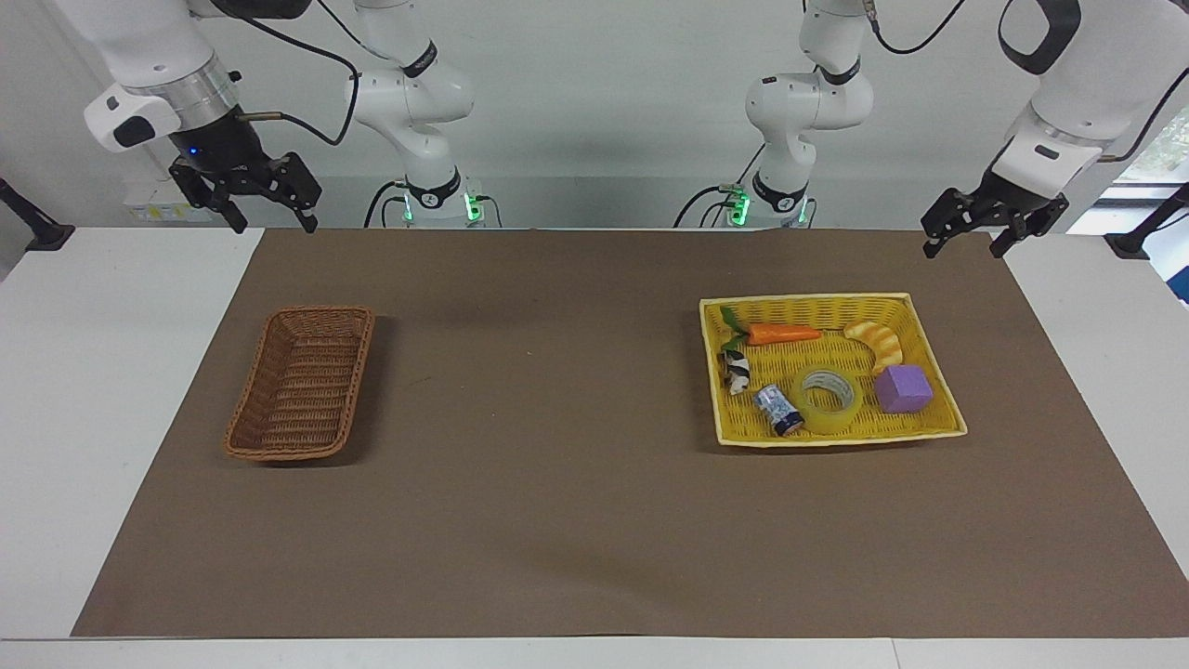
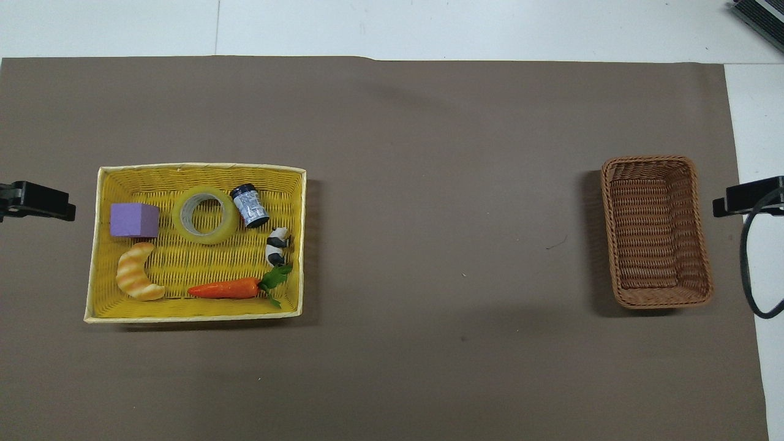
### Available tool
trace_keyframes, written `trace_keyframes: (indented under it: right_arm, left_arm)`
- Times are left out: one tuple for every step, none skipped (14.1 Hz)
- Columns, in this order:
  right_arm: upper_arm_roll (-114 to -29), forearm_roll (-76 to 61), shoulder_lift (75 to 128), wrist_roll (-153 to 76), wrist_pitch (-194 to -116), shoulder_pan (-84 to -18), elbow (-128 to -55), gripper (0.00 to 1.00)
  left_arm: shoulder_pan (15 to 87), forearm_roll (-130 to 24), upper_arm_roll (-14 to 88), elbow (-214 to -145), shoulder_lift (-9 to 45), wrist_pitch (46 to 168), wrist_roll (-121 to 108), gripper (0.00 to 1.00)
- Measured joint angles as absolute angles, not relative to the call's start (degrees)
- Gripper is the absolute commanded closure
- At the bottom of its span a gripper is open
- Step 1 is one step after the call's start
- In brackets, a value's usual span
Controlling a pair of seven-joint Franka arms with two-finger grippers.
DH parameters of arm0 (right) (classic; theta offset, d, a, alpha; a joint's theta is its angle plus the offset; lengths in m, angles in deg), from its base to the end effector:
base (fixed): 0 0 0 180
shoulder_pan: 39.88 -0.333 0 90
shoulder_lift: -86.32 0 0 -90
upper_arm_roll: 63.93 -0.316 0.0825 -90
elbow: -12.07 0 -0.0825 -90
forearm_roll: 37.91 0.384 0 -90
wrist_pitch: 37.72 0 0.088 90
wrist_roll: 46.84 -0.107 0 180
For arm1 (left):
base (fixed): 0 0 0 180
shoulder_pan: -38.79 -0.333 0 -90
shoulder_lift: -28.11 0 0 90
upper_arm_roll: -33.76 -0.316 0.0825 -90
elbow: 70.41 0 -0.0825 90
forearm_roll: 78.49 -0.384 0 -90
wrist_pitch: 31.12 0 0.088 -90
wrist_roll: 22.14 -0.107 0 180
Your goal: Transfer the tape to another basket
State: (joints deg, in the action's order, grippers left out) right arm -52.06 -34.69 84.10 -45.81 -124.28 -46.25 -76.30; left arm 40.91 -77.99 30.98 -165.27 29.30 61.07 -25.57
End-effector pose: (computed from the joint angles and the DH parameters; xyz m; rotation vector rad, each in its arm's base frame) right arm 0.5347 -0.0476 0.6535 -3.0758 0.1144 -0.0154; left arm 0.5496 0.0057 0.5992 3.1298 -0.0750 -0.0399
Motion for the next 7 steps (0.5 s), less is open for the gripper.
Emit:
trace_keyframes:
  right_arm:
    - [-52.1,-34.7,84.1,-45.8,-124.3,-46.3,-76.3,0.00]
    - [-52.1,-34.7,84.1,-45.8,-124.3,-46.3,-76.3,0.00]
    - [-52.1,-34.7,84.1,-45.8,-124.3,-46.3,-76.3,0.00]
    - [-52.1,-34.7,84.1,-45.8,-124.3,-46.3,-76.3,0.00]
    - [-52.1,-34.7,84.1,-45.8,-124.3,-46.3,-76.3,0.00]
    - [-52.1,-34.7,84.1,-45.8,-124.3,-46.3,-76.3,0.00]
    - [-52.1,-34.7,84.1,-45.8,-124.3,-46.3,-76.3,0.00]
  left_arm:
    - [40.9,-78.0,31.1,-166.9,28.6,63.2,-25.6,0.00]
    - [40.9,-78.0,31.2,-168.6,28.2,65.4,-25.6,0.00]
    - [40.9,-78.0,31.3,-170.5,27.9,67.6,-25.6,0.00]
    - [41.0,-78.0,31.4,-172.2,27.8,69.7,-25.6,0.00]
    - [41.1,-78.0,31.5,-174.1,27.8,71.7,-25.6,0.00]
    - [41.6,-78.0,31.6,-175.9,27.9,73.4,-25.6,0.00]
    - [42.0,-78.0,31.8,-177.6,28.0,75.3,-25.6,0.00]
